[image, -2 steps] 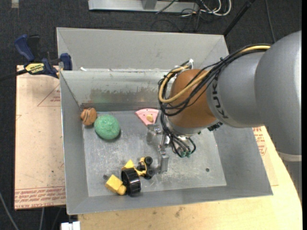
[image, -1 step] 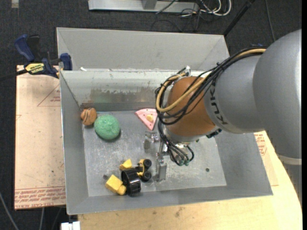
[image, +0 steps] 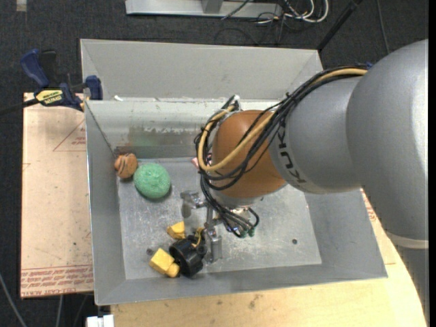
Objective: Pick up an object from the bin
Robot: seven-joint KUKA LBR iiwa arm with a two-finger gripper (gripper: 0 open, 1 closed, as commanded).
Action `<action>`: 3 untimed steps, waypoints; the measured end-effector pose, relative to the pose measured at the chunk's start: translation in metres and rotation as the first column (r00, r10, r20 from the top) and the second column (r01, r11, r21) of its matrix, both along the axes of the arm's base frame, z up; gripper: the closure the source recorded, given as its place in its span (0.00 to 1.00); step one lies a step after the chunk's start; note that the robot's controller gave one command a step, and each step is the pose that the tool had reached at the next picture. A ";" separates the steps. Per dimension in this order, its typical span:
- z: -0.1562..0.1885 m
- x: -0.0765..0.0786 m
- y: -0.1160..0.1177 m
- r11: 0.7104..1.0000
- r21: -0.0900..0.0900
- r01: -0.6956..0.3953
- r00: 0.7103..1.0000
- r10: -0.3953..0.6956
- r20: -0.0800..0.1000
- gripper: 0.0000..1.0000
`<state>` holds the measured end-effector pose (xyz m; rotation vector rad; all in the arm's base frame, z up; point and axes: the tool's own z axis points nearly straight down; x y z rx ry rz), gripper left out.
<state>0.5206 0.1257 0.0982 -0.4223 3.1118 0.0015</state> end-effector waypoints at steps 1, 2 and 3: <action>-0.030 -0.005 0.012 0.998 0.000 -0.066 0.998 0.066 -0.001 0.00; -0.028 -0.002 0.033 0.971 0.001 -0.239 0.971 0.239 0.003 1.00; -0.028 -0.002 0.033 0.971 0.001 -0.239 0.971 0.239 0.003 1.00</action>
Offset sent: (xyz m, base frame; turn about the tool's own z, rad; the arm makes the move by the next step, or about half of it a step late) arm -0.0035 0.0317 -0.0282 -0.2436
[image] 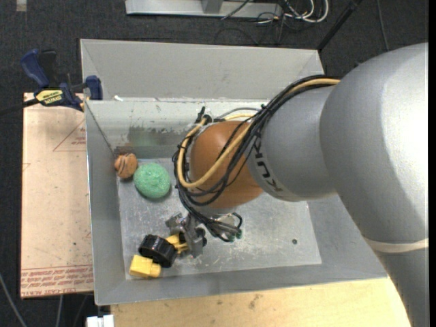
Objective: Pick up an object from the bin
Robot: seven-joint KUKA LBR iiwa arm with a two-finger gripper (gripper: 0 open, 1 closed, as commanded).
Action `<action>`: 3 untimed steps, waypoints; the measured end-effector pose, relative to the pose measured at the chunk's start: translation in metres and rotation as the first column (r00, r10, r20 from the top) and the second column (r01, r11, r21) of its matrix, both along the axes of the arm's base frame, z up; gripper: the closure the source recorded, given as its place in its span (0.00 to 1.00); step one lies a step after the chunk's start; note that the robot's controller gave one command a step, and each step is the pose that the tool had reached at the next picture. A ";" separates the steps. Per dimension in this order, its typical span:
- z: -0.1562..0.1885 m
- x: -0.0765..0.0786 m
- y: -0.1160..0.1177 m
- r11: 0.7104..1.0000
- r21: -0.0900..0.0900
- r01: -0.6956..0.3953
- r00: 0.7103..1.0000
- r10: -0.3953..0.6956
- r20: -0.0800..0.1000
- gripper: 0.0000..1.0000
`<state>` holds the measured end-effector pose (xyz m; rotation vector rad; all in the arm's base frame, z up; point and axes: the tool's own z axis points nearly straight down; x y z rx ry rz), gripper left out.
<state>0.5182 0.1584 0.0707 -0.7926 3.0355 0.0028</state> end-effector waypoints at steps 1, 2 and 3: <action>0.004 -0.001 0.000 1.000 -0.002 0.000 1.000 0.000 -0.005 1.00; 0.022 -0.003 -0.001 1.000 -0.004 0.001 1.000 -0.001 -0.013 1.00; 0.044 -0.002 0.000 1.000 -0.002 0.002 1.000 -0.002 -0.005 1.00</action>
Offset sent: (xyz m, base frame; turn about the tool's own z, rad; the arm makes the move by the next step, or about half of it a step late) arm 0.0001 -0.0001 0.0843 0.0000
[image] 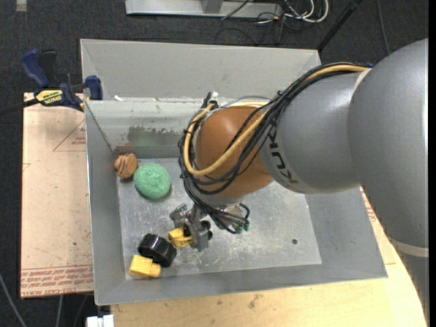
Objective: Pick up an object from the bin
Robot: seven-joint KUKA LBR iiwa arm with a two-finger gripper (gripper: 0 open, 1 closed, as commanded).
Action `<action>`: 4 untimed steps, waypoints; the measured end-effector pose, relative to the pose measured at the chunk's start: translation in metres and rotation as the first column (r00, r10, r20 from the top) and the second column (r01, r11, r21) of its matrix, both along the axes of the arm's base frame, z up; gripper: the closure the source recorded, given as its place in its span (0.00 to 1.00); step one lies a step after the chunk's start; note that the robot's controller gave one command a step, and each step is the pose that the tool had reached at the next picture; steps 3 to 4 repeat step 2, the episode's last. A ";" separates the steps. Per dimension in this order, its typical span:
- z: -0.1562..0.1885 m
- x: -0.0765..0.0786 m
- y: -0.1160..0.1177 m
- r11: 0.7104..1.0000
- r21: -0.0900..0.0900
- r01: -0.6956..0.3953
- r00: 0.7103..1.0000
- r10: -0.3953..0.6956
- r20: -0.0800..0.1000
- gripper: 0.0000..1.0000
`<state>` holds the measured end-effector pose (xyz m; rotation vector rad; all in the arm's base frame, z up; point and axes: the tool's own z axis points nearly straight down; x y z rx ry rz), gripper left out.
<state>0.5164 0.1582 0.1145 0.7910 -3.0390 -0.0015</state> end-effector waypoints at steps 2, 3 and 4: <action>0.010 0.002 0.001 1.000 0.002 0.000 1.000 0.000 0.007 1.00; 0.010 0.002 0.001 1.000 0.002 0.000 1.000 0.000 0.007 1.00; 0.010 0.002 0.001 1.000 0.002 0.000 1.000 0.000 0.007 1.00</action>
Offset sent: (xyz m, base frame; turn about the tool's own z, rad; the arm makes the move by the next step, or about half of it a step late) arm 0.0001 0.0001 0.0024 0.0000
